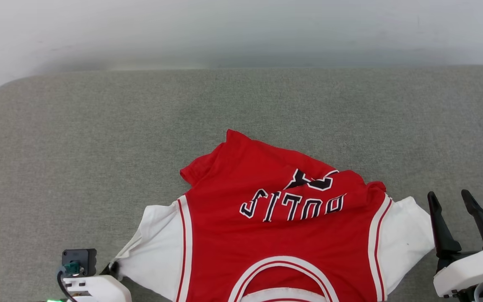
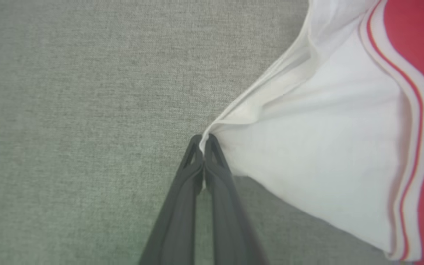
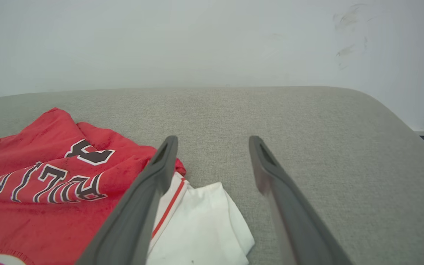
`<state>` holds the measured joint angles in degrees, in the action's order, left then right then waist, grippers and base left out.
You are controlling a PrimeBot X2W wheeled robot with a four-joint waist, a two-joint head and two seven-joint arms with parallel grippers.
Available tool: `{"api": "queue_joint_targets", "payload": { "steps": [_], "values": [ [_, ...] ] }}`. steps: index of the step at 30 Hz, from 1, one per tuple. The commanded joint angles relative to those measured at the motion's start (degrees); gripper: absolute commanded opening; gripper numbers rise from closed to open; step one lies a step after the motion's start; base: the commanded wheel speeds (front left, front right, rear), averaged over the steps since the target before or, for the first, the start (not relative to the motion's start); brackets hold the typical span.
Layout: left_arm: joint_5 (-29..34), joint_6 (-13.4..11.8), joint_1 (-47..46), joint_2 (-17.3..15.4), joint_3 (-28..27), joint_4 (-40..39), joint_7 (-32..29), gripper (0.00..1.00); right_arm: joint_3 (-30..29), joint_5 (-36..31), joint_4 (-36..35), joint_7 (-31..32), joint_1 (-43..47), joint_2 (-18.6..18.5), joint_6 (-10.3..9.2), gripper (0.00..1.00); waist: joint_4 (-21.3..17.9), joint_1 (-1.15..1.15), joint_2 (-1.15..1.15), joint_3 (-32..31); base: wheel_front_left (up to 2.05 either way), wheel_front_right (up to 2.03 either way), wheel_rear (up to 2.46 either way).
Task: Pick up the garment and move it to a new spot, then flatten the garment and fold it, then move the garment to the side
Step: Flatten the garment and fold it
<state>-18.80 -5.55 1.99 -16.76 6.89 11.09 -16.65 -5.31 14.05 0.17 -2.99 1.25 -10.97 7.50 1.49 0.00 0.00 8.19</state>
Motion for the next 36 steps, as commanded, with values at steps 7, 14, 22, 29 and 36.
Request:
{"api": "queue_joint_targets", "payload": {
  "steps": [7,14,22,29,36],
  "values": [
    [2.00,2.67,-1.78,0.25,1.46,-3.75,11.47,1.00,0.04,-0.34,-0.23,1.05,0.83,-0.50,-0.03,1.00,0.98,0.00,0.00,-2.61,0.00,0.00,0.00],
    [5.51,5.61,-3.69,-0.41,3.60,-6.63,27.11,1.00,0.67,-0.64,-1.60,3.75,1.73,-0.99,-0.02,1.00,1.55,0.00,0.00,-4.32,0.00,0.00,0.00],
    [8.11,6.56,-3.62,0.86,5.51,-8.92,31.64,1.00,4.44,0.83,-5.31,20.02,1.61,-5.99,-0.02,1.00,2.86,0.00,0.00,-3.03,0.00,0.00,0.00],
    [9.17,7.52,-4.95,2.08,6.21,-10.12,31.95,1.00,8.62,6.34,-7.72,44.00,-3.06,-11.85,-0.02,1.00,4.42,0.00,0.00,-0.96,0.00,0.00,0.00],
    [10.09,8.90,-6.35,3.69,7.09,-10.27,31.85,1.00,9.35,7.44,-2.44,56.29,-9.67,-12.54,-0.02,1.00,7.37,0.00,0.00,1.41,0.00,0.00,0.00]
  ]
}}
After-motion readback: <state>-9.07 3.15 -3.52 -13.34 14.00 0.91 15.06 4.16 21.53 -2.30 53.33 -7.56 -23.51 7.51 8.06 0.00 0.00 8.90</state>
